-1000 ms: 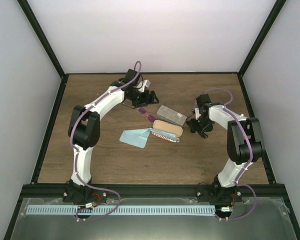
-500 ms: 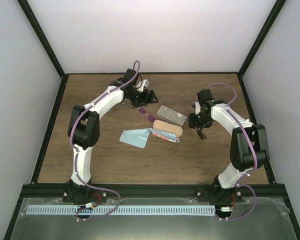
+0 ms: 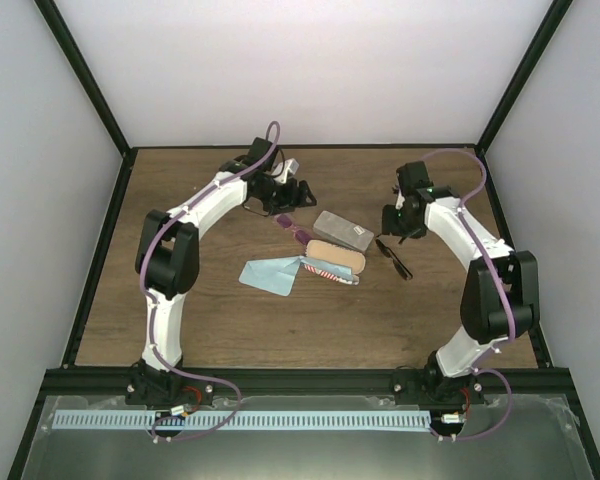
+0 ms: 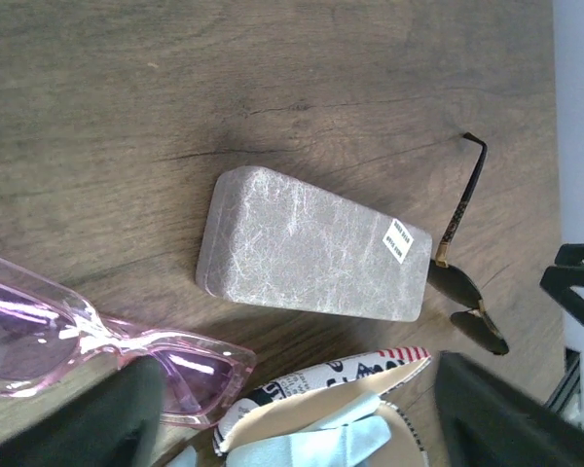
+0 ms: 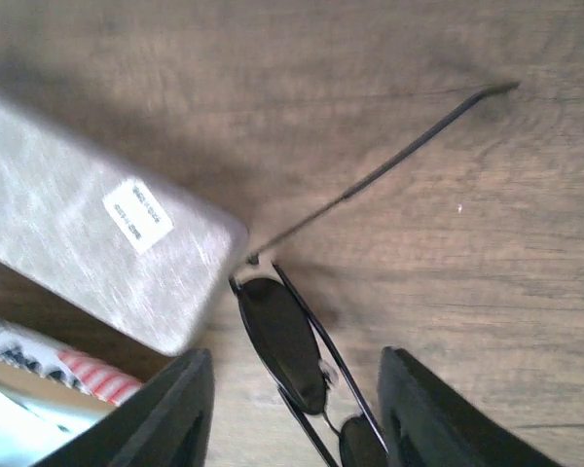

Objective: Organize the sunglasses
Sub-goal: Fold the sunglasses at the center of the board.

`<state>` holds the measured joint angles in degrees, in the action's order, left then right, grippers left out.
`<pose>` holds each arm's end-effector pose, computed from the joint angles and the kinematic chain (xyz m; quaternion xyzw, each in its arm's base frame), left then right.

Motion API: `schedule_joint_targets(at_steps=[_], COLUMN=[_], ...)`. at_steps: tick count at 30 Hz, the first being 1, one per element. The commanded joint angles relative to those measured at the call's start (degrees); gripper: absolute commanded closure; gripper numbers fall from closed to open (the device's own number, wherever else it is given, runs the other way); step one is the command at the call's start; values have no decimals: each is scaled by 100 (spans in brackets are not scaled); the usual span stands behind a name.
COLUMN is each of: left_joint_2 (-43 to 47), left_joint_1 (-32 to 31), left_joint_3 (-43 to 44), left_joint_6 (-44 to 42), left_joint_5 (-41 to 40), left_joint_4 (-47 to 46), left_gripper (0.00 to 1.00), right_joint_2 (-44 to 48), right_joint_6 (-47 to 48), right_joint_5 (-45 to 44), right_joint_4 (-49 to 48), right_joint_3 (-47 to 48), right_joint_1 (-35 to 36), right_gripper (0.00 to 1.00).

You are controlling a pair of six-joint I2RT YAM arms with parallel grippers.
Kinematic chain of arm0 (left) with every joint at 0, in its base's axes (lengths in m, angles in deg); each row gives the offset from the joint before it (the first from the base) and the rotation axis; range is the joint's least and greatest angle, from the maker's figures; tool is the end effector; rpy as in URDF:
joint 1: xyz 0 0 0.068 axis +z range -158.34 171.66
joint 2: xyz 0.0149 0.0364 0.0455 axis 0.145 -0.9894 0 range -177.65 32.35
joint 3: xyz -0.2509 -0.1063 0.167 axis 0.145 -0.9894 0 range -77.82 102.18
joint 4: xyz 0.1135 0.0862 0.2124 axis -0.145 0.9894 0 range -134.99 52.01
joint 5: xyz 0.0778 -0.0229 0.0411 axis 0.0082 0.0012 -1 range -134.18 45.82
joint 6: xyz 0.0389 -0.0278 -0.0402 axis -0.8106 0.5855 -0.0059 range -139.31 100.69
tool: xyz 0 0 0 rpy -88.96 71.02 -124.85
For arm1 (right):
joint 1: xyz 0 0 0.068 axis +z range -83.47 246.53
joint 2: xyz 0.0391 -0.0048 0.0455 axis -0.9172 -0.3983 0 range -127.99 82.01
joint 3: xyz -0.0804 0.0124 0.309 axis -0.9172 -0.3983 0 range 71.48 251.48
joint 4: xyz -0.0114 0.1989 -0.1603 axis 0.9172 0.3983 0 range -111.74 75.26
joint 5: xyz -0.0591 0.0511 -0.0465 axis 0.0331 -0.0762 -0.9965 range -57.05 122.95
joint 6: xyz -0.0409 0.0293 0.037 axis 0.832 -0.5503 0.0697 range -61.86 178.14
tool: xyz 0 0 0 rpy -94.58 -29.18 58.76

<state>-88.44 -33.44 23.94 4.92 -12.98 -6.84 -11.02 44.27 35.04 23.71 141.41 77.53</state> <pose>0.4309 -0.2291 0.2640 0.0830 0.9234 -0.3479 0.1396 0.3179 0.0637 0.2734 0.0212 0.9821 0.0575 0.1778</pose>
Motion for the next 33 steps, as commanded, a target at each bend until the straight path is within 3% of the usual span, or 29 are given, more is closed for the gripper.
schedule_joint_targets(at_steps=[1, 2, 3, 5, 7, 14, 19, 33], left_joint_2=[145, 228, 314, 451, 500, 69, -449, -1754], left_joint_1=[-95, -181, -283, -617, -1047, -2250, -2383, -2494], left_joint_3=[-106, -149, -207, -284, -297, 388, 543, 1389], left_joint_6=[-8, -31, -63, -218, -384, -743, -644, -325], left_joint_5=[135, 164, 186, 220, 232, 136, 303, 632], left_joint_4=[-116, -161, -205, -262, -288, -64, -129, -12], left_gripper=[31, 51, 63, 78, 85, 85, 75, 73], right_joint_2=[-84, -202, -342, -695, -1043, -1567, -1757, -2220], right_joint_6=[-475, -470, -440, -401, -395, -238, 189, 350], right_joint_5=[-269, -312, -341, -366, -363, -214, 233, 487], right_joint_4=[-160, -178, -185, -113, -22, -296, -632, -624], right_joint_3=[494, 636, 764, 1080, 1373, 1525, 1566, 1706], right_joint_1=[-8, -30, -72, -197, -341, -720, -784, -785], right_gripper=[61, 67, 69, 72, 73, 73, 70, 69])
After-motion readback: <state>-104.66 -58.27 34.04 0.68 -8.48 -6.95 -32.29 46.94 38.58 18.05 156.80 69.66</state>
